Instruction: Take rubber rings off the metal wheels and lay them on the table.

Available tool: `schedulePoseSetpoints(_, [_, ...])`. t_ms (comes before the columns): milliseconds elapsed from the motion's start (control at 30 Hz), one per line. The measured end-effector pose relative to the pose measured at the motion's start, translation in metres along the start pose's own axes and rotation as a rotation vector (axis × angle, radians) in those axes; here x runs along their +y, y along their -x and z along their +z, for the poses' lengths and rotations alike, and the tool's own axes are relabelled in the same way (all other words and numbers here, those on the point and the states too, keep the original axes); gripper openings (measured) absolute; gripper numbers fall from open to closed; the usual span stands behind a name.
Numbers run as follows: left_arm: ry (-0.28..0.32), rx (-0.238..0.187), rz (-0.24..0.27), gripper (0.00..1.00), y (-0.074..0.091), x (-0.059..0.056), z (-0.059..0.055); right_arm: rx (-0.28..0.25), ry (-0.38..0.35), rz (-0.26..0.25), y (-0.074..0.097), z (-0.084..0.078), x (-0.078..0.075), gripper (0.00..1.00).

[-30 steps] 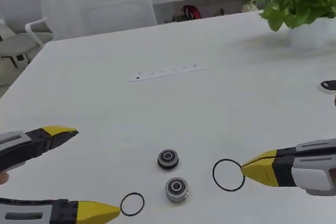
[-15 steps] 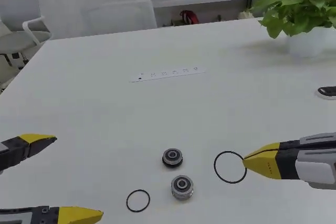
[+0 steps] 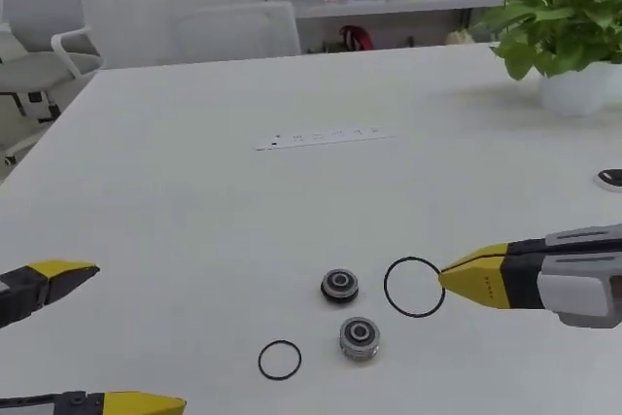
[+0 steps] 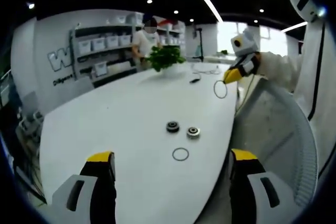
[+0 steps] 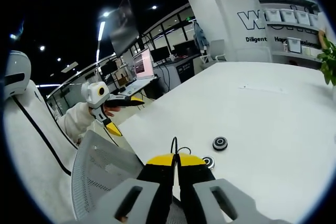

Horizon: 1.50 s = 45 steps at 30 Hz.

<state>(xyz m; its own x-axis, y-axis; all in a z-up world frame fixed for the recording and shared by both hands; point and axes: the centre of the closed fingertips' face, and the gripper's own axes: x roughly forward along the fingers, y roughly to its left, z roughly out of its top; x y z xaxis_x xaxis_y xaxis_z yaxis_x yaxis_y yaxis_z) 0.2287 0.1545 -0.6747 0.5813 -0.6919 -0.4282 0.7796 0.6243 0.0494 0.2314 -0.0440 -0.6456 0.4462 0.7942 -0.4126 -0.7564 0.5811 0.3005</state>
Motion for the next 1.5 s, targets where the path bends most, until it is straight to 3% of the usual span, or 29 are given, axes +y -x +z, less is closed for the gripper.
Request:
schedulePoseSetpoints(267, [0.019,0.009,0.0,0.92,0.018,0.003,-0.018,0.009,0.033,0.018,-0.024,0.006,0.016,0.0])
schedulePoseSetpoints(500, [0.026,0.002,-0.001,0.92,0.026,0.016,-0.029,0.015,0.067,0.031,-0.044,0.012,0.031,0.0])
schedulePoseSetpoints(667, [0.029,-0.013,-0.007,0.92,0.026,0.023,-0.034,0.041,0.083,0.032,-0.05,0.009,0.03,0.0])
schedulePoseSetpoints(1000, [0.039,-0.001,-0.029,0.92,0.024,0.025,-0.049,0.069,0.098,0.052,-0.072,0.011,0.035,0.0])
schedulePoseSetpoints(1300, [0.07,-0.02,-0.003,0.92,0.026,0.034,-0.05,0.104,0.116,0.085,-0.087,0.015,0.039,0.0])
schedulePoseSetpoints(1500, [0.083,-0.015,0.007,0.92,0.025,0.035,-0.054,0.118,0.123,0.105,-0.096,0.02,0.036,0.0])
